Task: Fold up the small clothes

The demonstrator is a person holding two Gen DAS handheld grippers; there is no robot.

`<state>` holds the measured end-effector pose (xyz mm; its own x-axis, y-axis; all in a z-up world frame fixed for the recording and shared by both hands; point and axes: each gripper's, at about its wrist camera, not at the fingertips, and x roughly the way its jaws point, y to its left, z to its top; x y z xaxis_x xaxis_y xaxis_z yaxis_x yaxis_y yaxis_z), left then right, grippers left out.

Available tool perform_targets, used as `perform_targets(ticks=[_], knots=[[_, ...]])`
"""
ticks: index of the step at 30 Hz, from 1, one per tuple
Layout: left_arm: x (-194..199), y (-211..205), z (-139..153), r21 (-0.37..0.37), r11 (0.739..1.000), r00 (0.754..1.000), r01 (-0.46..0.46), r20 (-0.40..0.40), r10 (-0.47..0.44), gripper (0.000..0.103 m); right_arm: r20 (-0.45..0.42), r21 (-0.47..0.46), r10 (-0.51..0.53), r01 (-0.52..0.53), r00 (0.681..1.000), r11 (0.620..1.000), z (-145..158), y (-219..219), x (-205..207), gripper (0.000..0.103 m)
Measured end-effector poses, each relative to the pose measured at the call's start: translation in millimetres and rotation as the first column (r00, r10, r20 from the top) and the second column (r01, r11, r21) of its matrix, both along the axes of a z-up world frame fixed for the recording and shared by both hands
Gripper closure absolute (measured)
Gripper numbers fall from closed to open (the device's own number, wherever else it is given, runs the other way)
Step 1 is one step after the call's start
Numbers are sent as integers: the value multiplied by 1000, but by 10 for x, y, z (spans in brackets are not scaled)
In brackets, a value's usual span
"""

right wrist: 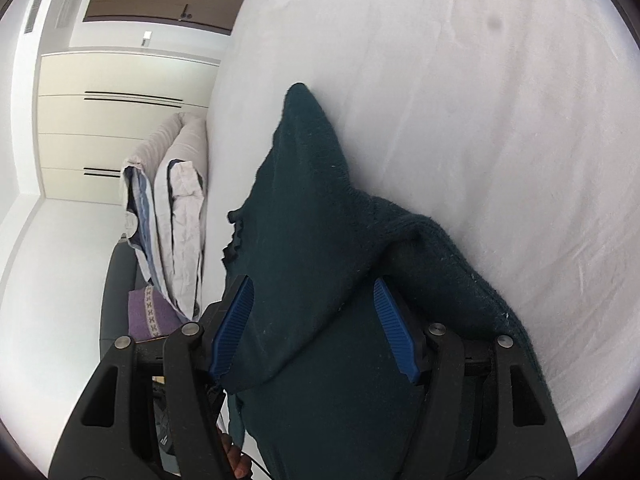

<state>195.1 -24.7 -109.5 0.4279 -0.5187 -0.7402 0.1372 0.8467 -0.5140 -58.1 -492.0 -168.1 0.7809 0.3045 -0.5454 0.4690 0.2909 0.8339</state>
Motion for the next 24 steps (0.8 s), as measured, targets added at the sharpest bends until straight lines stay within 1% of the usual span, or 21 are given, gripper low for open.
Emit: perform_targets(ticks=[3,5,7,9,11,13,15,16,17,19,21,22,24], knots=[[-24,-2,43,-5,1000,1000,9,6,-9,95,5,-37,-13,13,1000,999,37,-70,70,42],[-13,-31,46,-5,1000,1000,14,9,-14,95,32,-31,-13,14,999,999,61,-130,116,40],[-29,-53,23,-7,1000,1000,17,3,-17,95,61,-31,-38,40,997,999,92,-209,97,40],[-41,-100,-27,-7,1000,1000,27,-6,-27,95,95,-12,-77,79,992,997,90,-304,34,40],[-49,-182,-78,2,999,999,36,-11,-36,95,100,29,-114,112,988,993,6,-387,-40,41],[-46,-220,-131,3,999,999,35,-12,-35,95,106,47,-129,125,986,991,-89,-435,-94,51],[-6,-228,-167,-3,1000,1000,25,-13,-25,95,115,43,-130,125,985,991,-147,-455,-134,60],[4,-220,-175,-6,1000,1000,22,-14,-22,95,120,39,-127,123,985,992,-167,-457,-153,63],[15,-204,-182,-9,1000,1000,20,-15,-20,95,123,34,-122,119,985,992,-176,-455,-157,64],[36,-173,-191,-14,1000,1000,15,-14,-16,95,118,35,-116,113,986,993,-174,-428,-170,63],[47,-142,-192,-20,1000,1000,13,-12,-14,95,89,41,-112,109,990,993,-134,-372,-205,62],[57,-143,-193,-21,1000,1000,13,-12,-14,95,67,38,-102,99,993,994,-98,-331,-219,60],[71,-150,-184,-20,1000,1000,16,-7,-16,95,41,9,-73,73,996,997,28,-221,-222,60]])
